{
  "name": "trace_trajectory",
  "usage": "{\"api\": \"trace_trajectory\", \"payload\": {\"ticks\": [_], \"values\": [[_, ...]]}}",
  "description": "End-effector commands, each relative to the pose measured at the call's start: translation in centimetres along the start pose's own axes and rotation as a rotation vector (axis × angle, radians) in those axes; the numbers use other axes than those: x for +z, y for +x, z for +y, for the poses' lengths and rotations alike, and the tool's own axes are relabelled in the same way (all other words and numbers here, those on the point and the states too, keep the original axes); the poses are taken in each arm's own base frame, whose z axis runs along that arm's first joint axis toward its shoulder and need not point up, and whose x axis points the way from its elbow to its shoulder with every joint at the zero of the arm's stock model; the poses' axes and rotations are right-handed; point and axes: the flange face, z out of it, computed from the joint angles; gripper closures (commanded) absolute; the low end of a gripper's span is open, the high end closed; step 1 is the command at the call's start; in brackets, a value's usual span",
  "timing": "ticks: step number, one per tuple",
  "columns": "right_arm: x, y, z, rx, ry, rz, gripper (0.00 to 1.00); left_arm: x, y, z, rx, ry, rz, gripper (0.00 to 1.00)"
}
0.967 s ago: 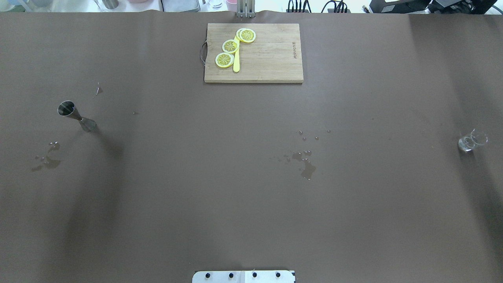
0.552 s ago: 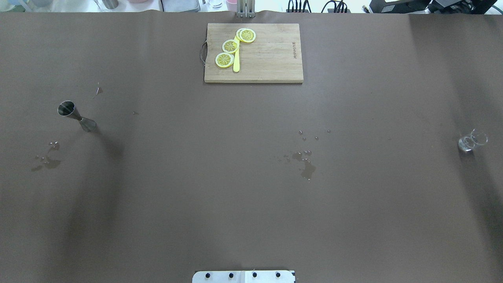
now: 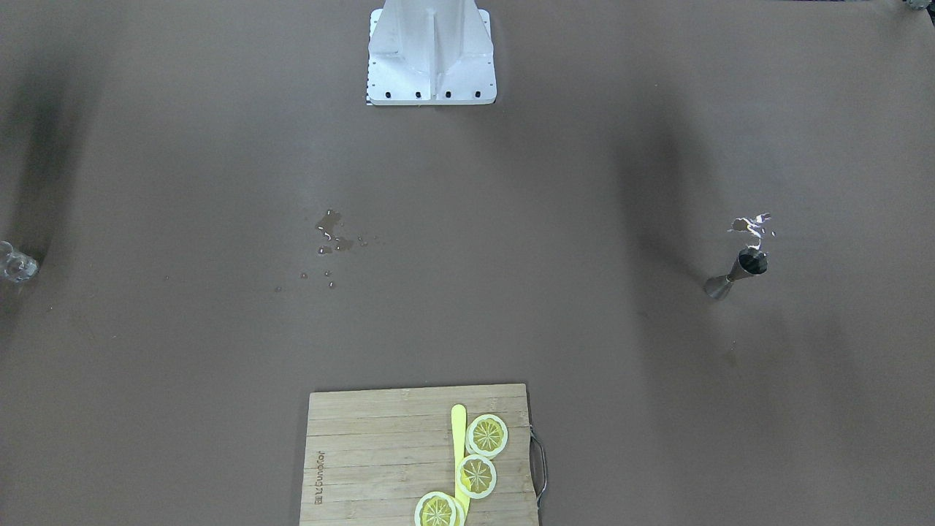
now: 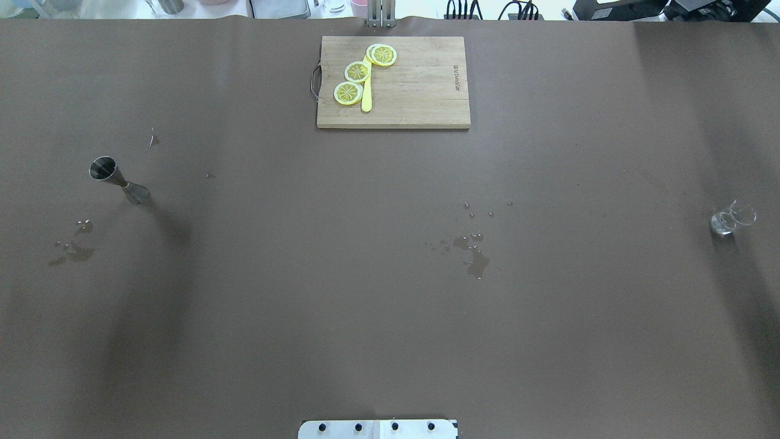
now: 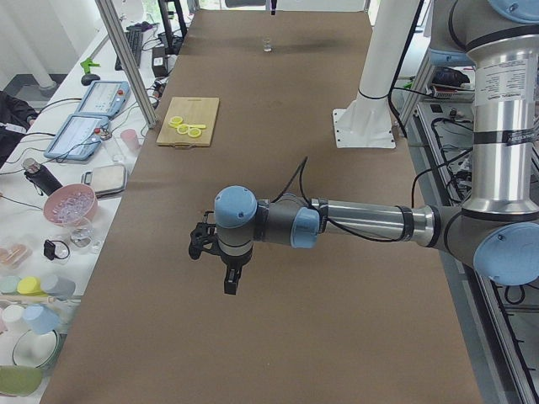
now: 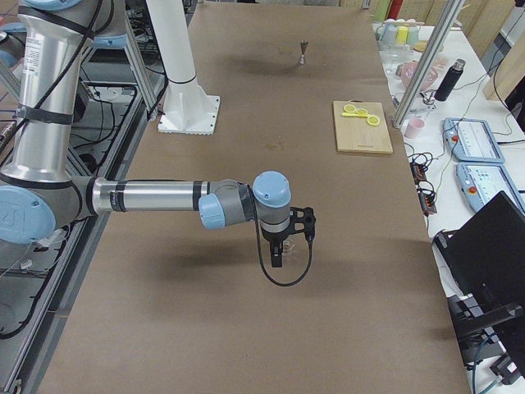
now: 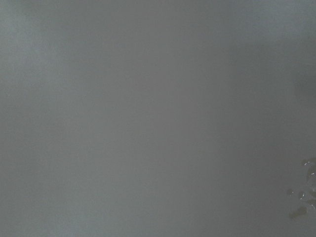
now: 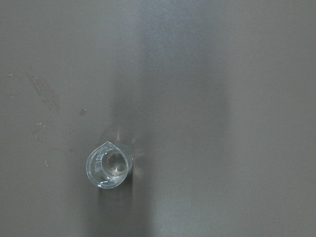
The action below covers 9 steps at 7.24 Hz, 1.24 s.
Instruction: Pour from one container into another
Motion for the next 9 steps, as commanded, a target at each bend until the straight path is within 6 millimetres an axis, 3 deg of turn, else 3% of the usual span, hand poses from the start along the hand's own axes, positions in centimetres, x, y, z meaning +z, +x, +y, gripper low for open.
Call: {"api": "trace_trajectory", "payload": {"ticks": [1, 9], "values": [[0.2, 0.3, 0.5, 0.007, -0.008, -0.001, 0.00, -0.2, 0.2, -0.2, -0.008, 0.004, 0.000, 0.02], [-0.2, -0.2, 0.1, -0.001, 0.000, -0.006, 0.00, -2.3, 2.2, -2.6, -0.147, 0.064, 0.002, 0.02]]}}
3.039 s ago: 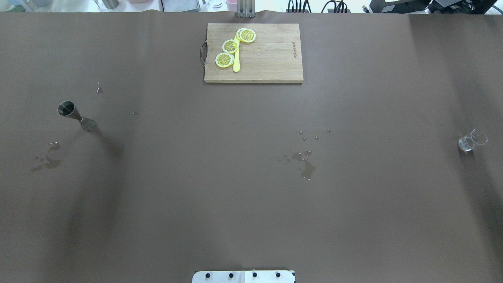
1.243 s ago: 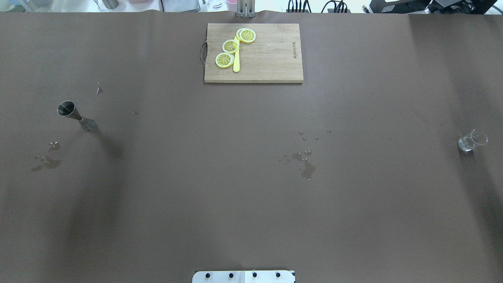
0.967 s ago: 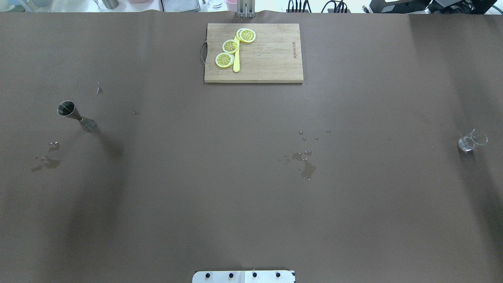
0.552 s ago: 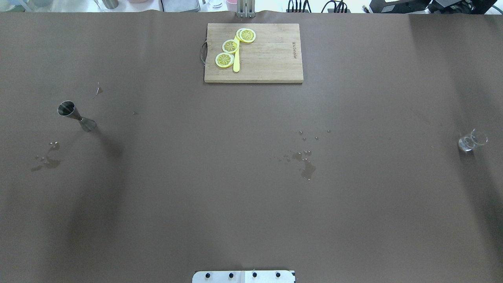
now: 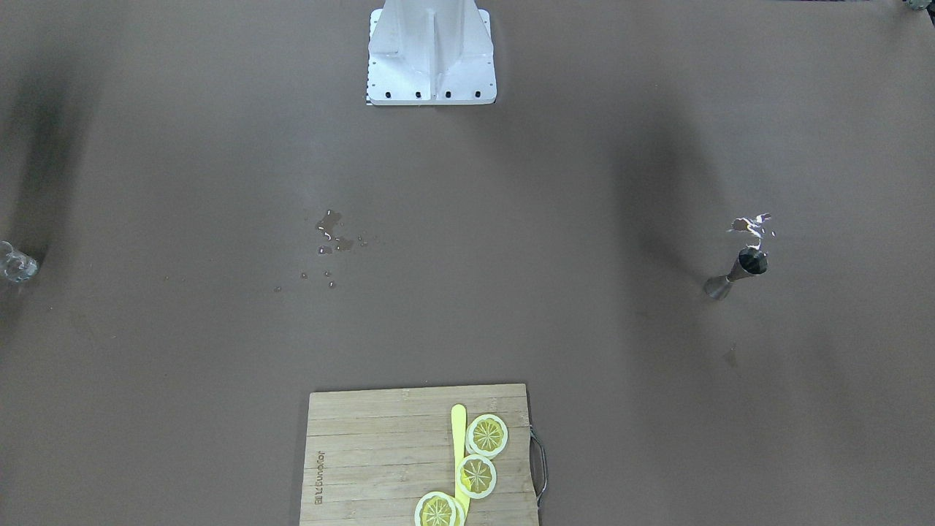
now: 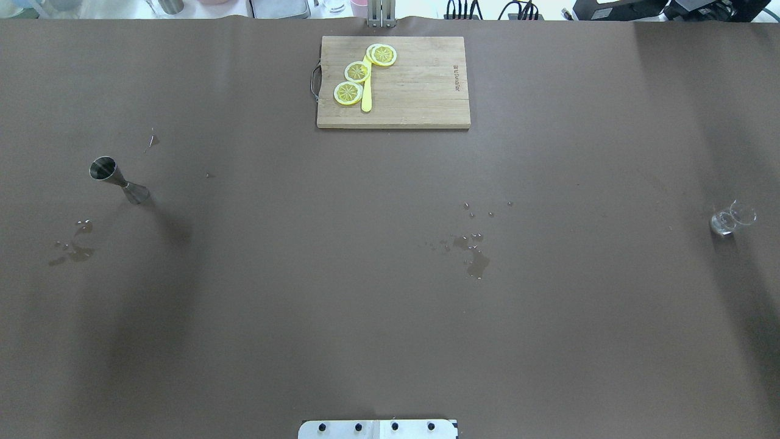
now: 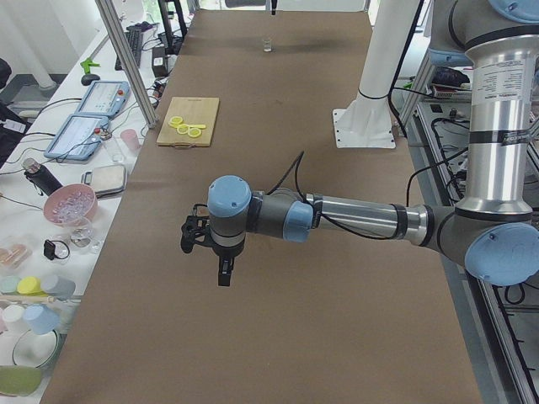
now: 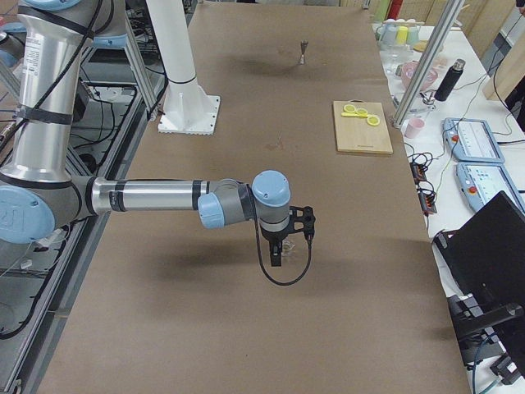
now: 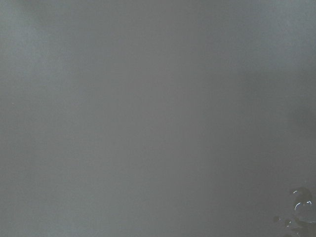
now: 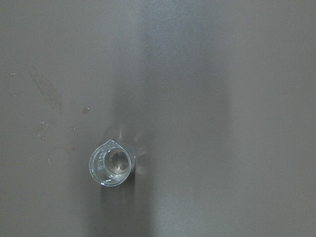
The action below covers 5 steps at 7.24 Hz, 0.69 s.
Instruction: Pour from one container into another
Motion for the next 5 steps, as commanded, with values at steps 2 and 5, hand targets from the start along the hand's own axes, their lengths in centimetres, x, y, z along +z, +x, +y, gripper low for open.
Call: {"api": "trace_trajectory", "payload": {"ticks": [2, 5], "values": [[0.0, 0.0, 0.0, 0.001, 0.000, 0.001, 0.00, -3.1, 3.5, -2.6, -0.089, 0.100, 0.022, 0.02], [0.3, 0.4, 0.5, 0.009, -0.010, 0.004, 0.00, -2.7, 10.7, -3.2, -0.117, 0.111, 0.024, 0.02]]}}
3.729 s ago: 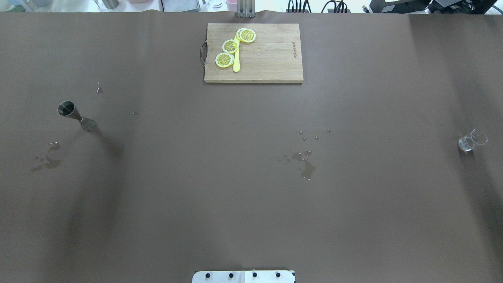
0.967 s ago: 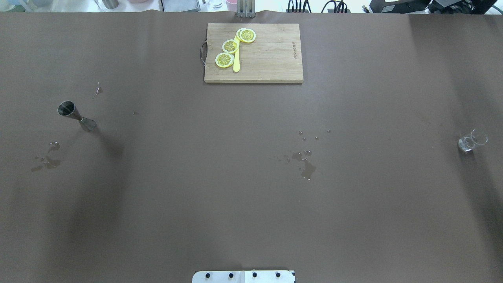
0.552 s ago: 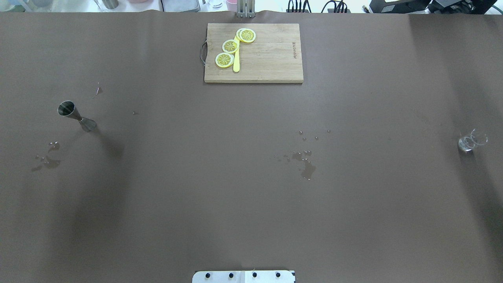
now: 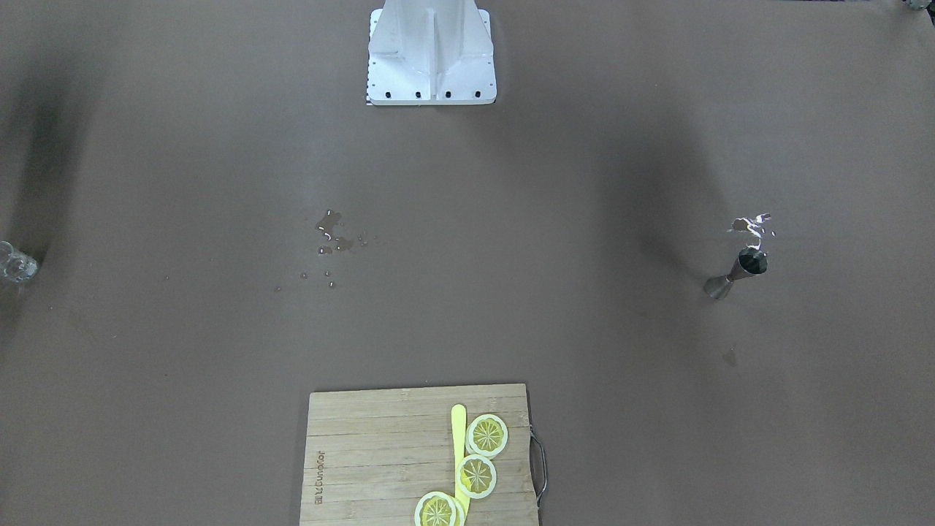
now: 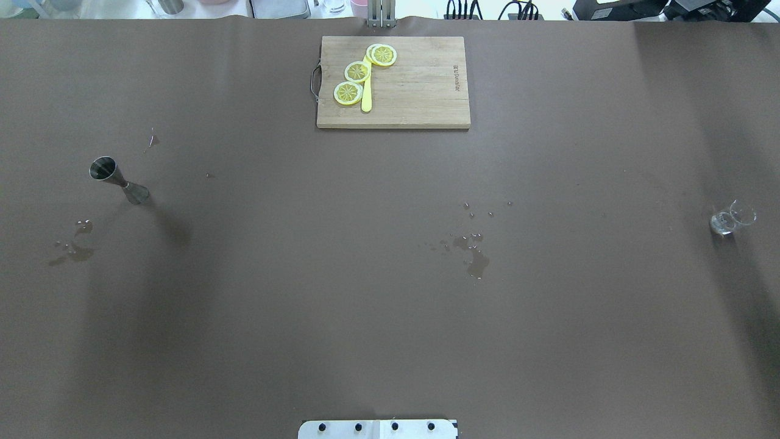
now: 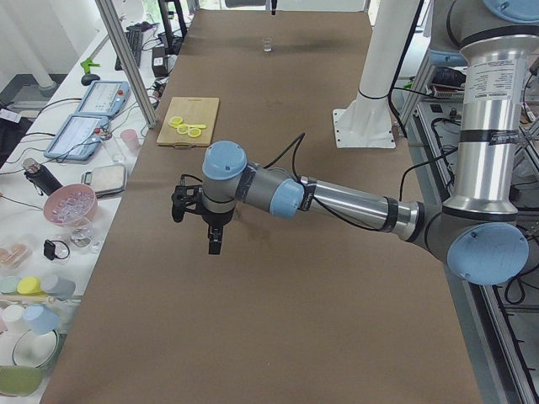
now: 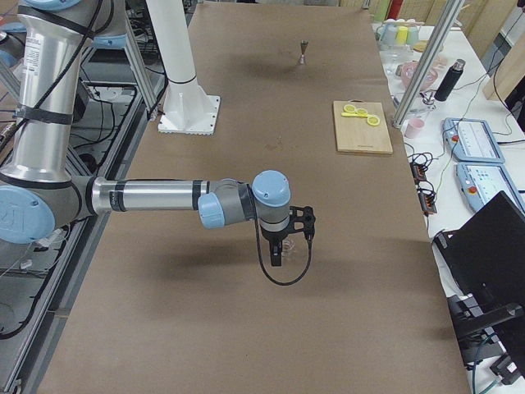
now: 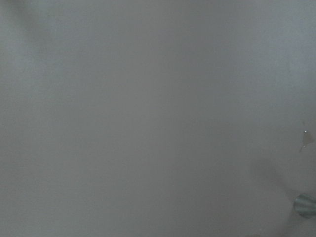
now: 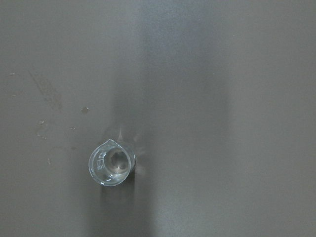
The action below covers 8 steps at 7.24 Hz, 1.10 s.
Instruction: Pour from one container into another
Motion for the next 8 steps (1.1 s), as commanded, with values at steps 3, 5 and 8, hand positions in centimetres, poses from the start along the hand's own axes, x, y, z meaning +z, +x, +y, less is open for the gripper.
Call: {"api": "trace_trajectory", "payload": {"ticks": [3, 5, 8], "values": [[0.2, 0.2, 0.1, 0.003, -0.004, 0.001, 0.00, -1.2, 10.7, 0.8, -0.063, 0.130, -0.036, 0.02], [0.1, 0.1, -0.2, 0.002, 0.000, 0.003, 0.00, -1.4, 14.6, 1.8, -0.105, 0.208, -0.027, 0.02], [-0.1, -0.1, -0.3, -0.003, 0.004, 0.000, 0.00, -0.6, 18.1, 2.7, -0.105, 0.390, -0.023, 0.02]]}}
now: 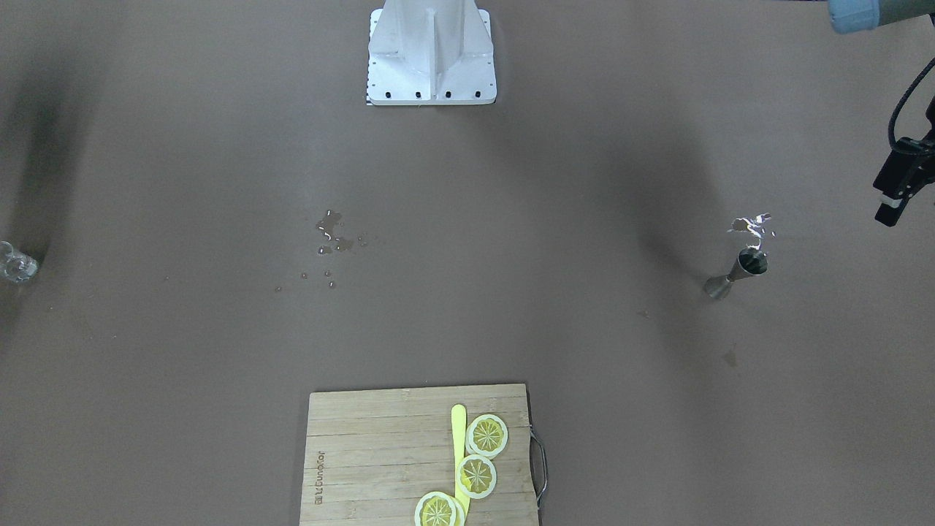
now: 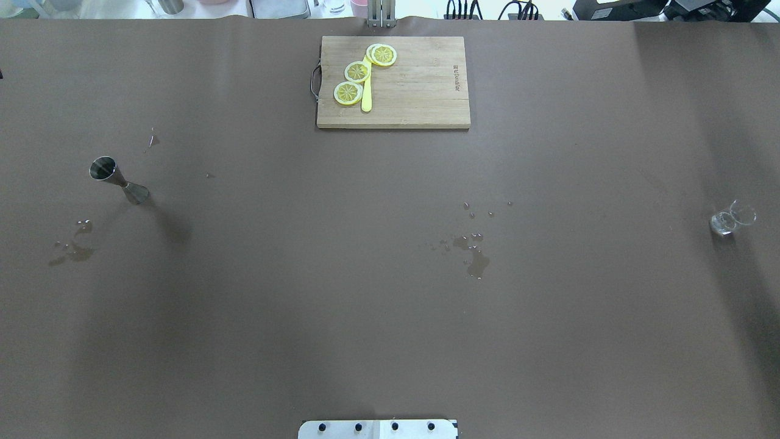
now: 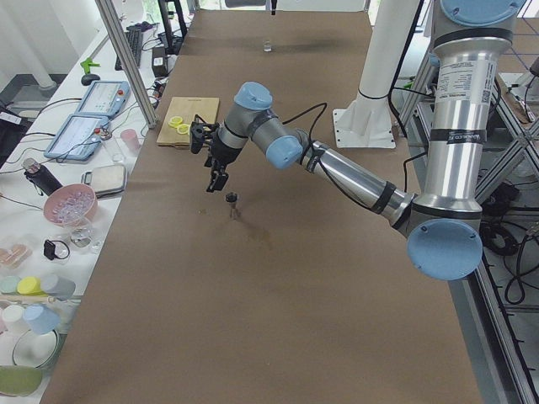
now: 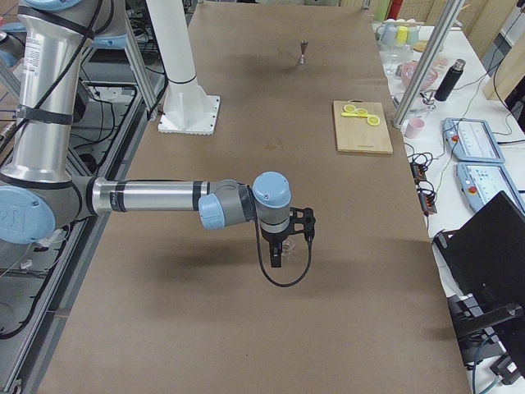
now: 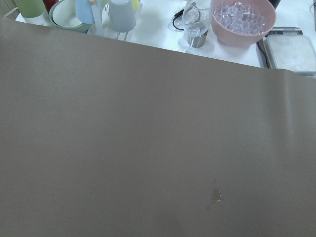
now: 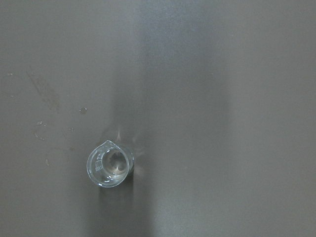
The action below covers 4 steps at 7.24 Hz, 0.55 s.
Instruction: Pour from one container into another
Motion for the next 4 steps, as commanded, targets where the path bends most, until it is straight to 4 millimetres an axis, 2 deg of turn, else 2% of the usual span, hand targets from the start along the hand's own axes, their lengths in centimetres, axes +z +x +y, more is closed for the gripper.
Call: {"api": "trace_trajectory", "payload": {"ticks": [1, 4], "values": [[-0.1, -0.2, -0.1, -0.004, 0.004, -0.001, 0.00, 0.0, 1.7, 0.9, 0.006, 0.140, -0.001, 0.02], [-0.1, -0.3, -0.1, -0.006, 0.004, -0.003, 0.00, 1.3, 3.1, 5.0, 0.033, 0.331, 0.036, 0.03]]}}
